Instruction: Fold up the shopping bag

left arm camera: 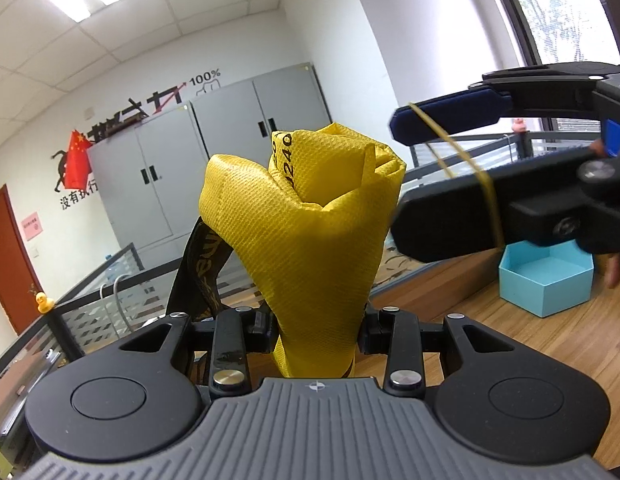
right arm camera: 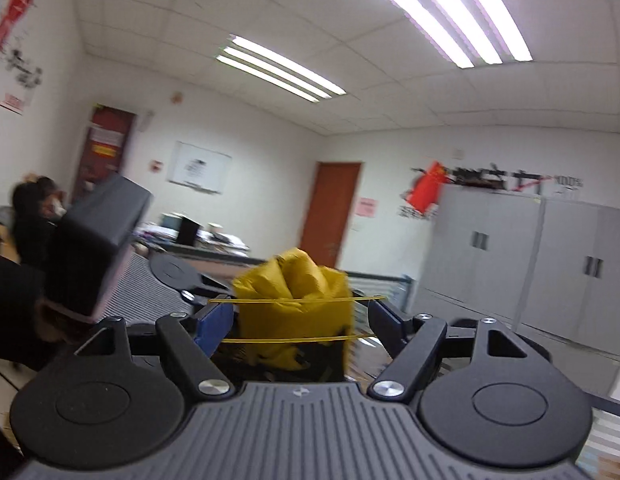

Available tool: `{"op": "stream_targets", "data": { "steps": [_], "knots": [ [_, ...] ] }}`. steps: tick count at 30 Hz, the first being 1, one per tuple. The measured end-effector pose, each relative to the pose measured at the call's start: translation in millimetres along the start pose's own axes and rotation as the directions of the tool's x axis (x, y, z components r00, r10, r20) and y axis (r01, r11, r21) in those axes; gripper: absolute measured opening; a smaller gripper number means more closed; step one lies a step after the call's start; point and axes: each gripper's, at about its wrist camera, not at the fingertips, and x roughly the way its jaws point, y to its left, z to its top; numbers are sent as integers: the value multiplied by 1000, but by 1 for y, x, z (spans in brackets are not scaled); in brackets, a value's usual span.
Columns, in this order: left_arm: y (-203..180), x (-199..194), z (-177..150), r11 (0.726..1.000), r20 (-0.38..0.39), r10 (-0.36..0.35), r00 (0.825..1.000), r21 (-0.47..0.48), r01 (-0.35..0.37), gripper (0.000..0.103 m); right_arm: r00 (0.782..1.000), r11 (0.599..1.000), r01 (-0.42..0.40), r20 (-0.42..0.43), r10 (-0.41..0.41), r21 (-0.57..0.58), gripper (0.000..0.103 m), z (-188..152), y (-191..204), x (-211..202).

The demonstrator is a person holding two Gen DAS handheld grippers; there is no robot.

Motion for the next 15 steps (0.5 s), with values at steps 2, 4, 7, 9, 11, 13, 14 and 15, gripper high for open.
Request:
{"op": "stream_targets", "data": {
  "steps": [2,4,7,9,11,13,14,15],
  "knots": [
    [-4,-1,1,1000,-4,-12,1000,16,12,39,999,999,34,9,-33,-34,80,0,4,-5],
    [-10,-4,2,999,-2,-18,1000,49,18,39,999,998,34,12,-34,-44,80,-1,5,-9],
    [-20,-7,0,993,2,-7,1000,118,7,39,1000,999,12,-2,-12,-46,81,0,9,-5],
    [-24,-9,-1,990,-3,-2,1000,141,2,39,1000,998,17,-6,-18,-67,81,0,13,-6],
    [-29,-11,-2,985,-10,7,1000,172,-5,39,1000,997,12,-13,-13,-73,81,2,16,-7],
    [-33,-13,-2,981,-14,10,1000,195,-7,39,1000,997,-2,-24,0,-79,81,5,17,-6],
    [-35,-13,-2,979,-17,9,1000,202,-6,39,1000,996,-9,-28,6,-86,81,6,17,-4],
    [-37,-13,-2,978,-25,1,1000,209,4,39,999,995,-17,-36,13,-100,81,8,17,-3]
  ]
}}
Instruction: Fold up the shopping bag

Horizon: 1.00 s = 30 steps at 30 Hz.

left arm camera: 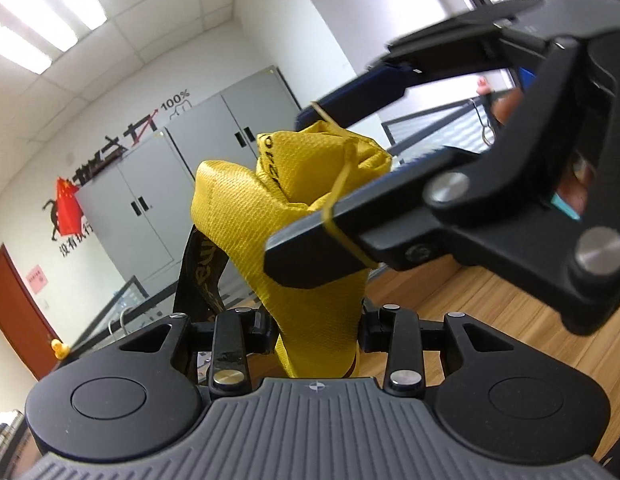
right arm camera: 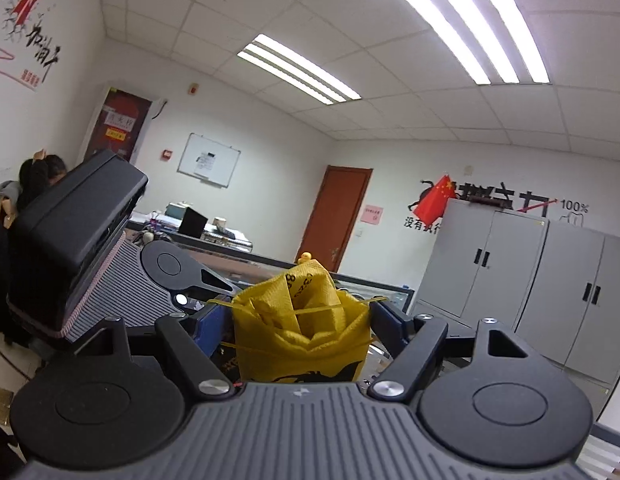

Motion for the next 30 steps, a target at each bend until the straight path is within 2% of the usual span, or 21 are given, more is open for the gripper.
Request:
{"op": "stream_targets", "data": {
  "steps": [5,14,16,22,30],
  "knots": [
    [-6,-3,5,999,-9,-28,1000,-20,27,39,1000,999,-11,2,11,-39,81,3,8,-2],
    [-6,-7,7,992,-20,-82,996,-100,80,39,997,997,-77,8,77,9,81,12,-17,-7],
    [-6,-8,8,988,-14,-96,995,-120,94,39,995,993,-103,7,103,52,81,12,-27,-11],
    [-24,-10,6,996,-16,-71,997,-47,70,39,994,987,-113,18,111,116,81,11,-42,-6],
    [-23,-1,9,996,-16,-87,996,-27,86,39,990,974,-138,-3,141,181,82,11,-63,1]
  ]
}}
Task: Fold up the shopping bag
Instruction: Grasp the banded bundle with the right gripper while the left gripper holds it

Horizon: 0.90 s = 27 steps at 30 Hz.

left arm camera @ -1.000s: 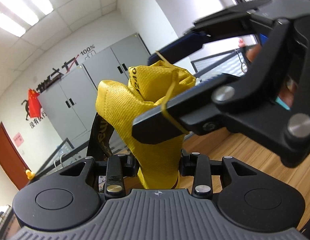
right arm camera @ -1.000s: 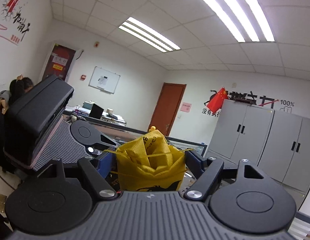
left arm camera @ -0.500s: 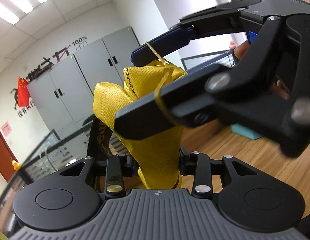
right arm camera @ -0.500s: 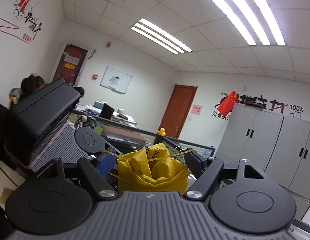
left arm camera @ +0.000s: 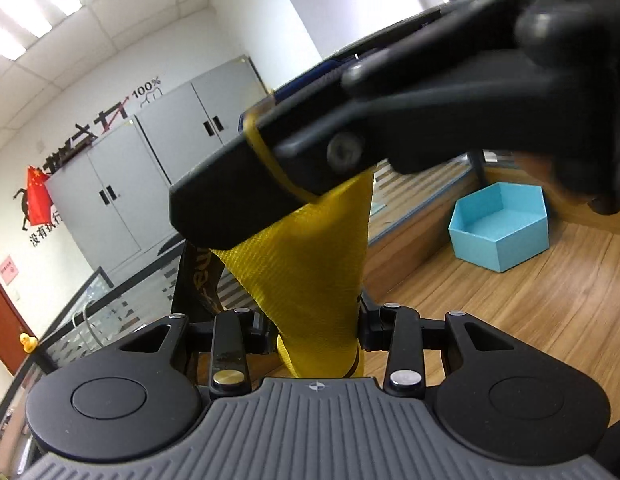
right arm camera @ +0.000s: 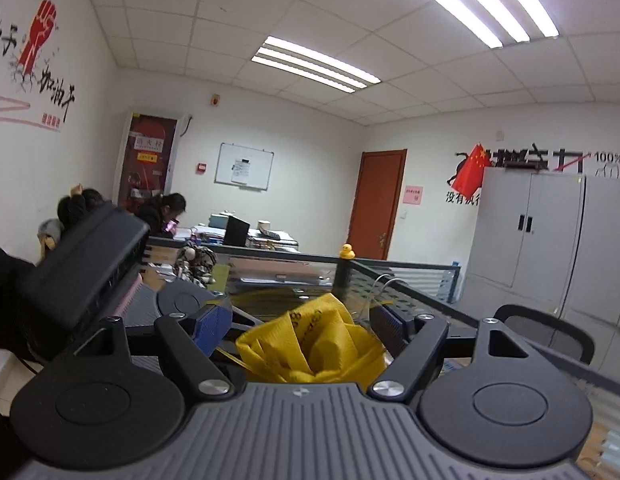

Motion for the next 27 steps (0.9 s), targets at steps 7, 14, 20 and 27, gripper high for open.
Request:
{"op": "stream_targets", "data": {
  "steps": [7,14,20,27],
  "knots": [
    [-26,5,-10,970,4,88,996,228,-87,39,993,992,-7,-118,-8,-124,82,-2,9,12],
    [-45,14,-29,893,12,162,987,423,-152,39,962,973,-65,-274,2,-221,82,1,14,29],
    [-49,14,-43,862,12,93,996,500,-87,40,940,957,-94,-342,-5,-274,82,3,19,45],
    [-56,5,-62,805,144,77,987,575,-146,40,810,922,-331,-561,169,-201,82,11,9,63]
  ]
}}
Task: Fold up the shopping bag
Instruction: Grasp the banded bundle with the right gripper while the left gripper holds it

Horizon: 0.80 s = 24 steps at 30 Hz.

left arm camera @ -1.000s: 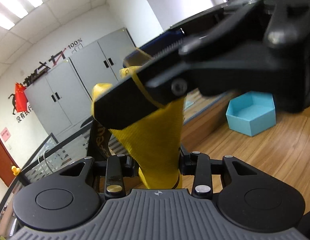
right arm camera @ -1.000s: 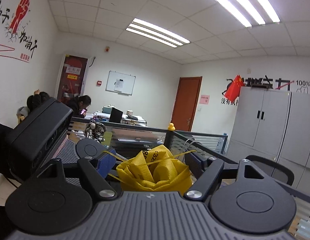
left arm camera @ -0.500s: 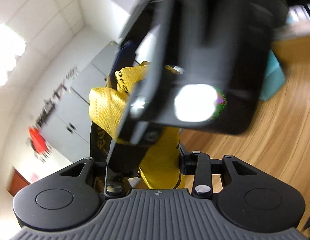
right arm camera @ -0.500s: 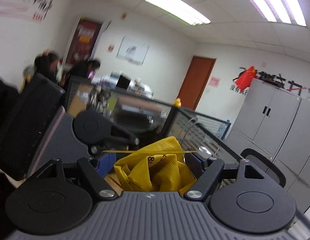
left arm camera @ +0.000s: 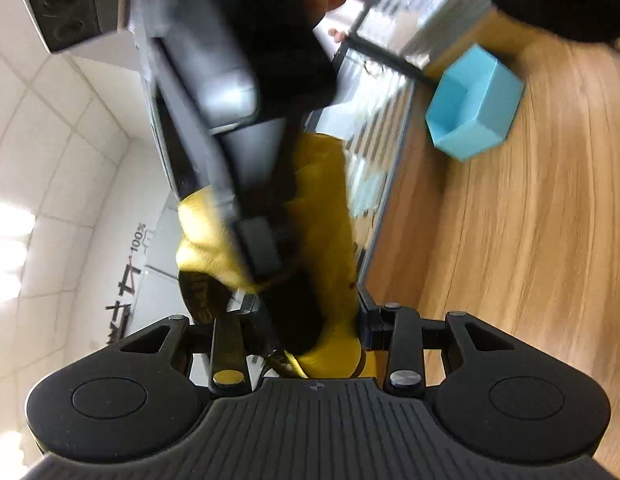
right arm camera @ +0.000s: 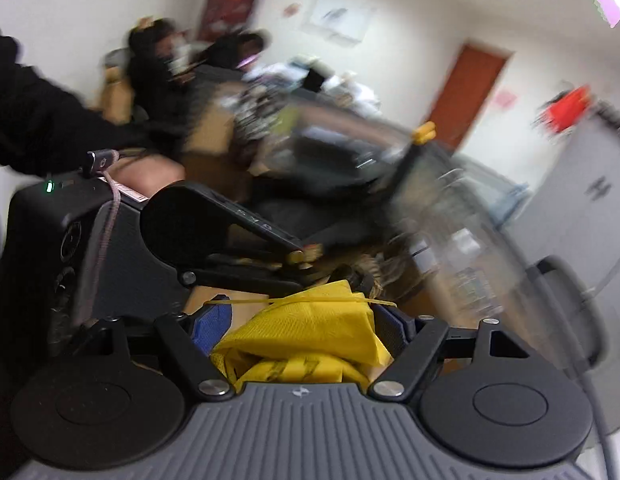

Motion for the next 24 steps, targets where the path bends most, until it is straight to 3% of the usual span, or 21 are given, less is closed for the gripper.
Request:
{"op": "stream_targets", "data": {
  "steps": [3,4,6,9,14,16,21,24],
  "knots": [
    [15,-11,-8,985,91,-47,995,-164,61,39,994,997,-81,-71,82,14,86,4,-9,4],
    [11,-7,-8,986,71,-79,994,-139,89,40,989,994,-112,-103,111,-5,89,3,-12,6],
    [-1,-5,-10,997,77,-52,996,-48,56,40,975,990,-133,-184,125,-34,88,7,-15,13],
    [3,-5,-13,989,99,-108,989,-86,117,39,968,982,-150,-218,122,-114,88,19,-6,15],
    [0,-4,-24,986,121,-157,980,-30,162,39,963,967,-105,-267,41,-231,88,28,10,20],
    [-2,-1,-16,983,138,-183,973,18,182,40,954,958,-129,-295,50,-254,88,28,18,25],
    [-3,-2,-2,970,155,-235,960,103,221,40,892,925,-223,-448,65,-309,88,36,27,35],
    [-2,-9,4,972,181,-225,957,108,208,40,875,908,-233,-482,39,-349,88,45,34,41]
  ]
}}
